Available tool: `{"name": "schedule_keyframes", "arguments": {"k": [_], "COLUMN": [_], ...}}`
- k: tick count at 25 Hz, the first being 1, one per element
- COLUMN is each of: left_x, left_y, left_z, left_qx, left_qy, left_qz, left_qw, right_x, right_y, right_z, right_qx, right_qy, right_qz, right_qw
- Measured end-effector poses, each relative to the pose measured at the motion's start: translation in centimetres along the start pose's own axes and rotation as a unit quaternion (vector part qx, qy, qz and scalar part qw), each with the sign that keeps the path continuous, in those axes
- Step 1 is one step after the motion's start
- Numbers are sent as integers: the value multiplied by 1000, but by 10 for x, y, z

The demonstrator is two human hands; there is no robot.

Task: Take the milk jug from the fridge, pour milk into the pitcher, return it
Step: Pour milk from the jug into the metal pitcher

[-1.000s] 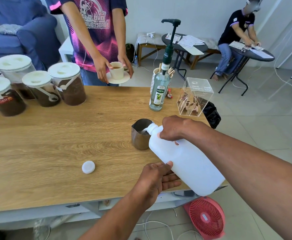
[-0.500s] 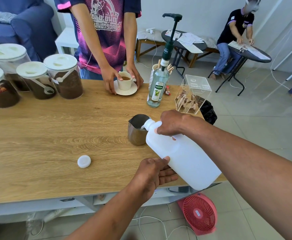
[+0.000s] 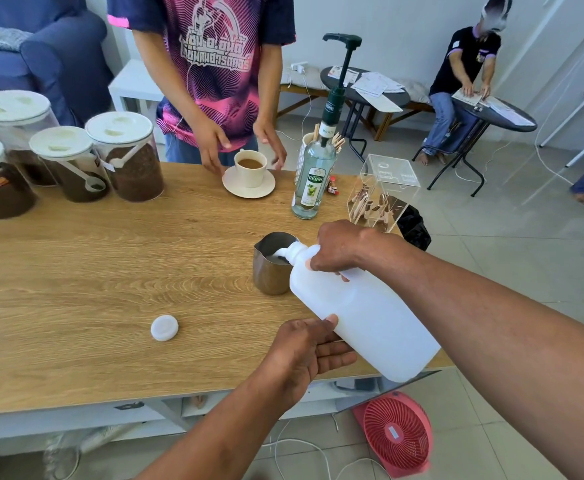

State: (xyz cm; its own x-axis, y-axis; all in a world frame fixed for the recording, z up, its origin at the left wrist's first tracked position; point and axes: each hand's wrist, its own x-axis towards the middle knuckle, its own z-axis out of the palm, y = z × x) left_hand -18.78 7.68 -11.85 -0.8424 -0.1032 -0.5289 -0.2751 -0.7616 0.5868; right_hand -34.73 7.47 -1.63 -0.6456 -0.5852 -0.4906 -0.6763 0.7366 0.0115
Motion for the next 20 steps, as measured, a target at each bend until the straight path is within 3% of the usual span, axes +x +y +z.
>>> {"name": "schedule_keyframes", "arguments": {"k": [20], "left_x": [0], "left_y": [5], "left_z": [4], "left_qx": [-6], "left_qy": [-9], "left_qz": [-6], "left_qw": [1000], "right_x": [4], "right_y": [3], "right_z": [-2], "right_qx": [-25], "right_qy": [39], "right_qz": [3], "right_qw": [999]}}
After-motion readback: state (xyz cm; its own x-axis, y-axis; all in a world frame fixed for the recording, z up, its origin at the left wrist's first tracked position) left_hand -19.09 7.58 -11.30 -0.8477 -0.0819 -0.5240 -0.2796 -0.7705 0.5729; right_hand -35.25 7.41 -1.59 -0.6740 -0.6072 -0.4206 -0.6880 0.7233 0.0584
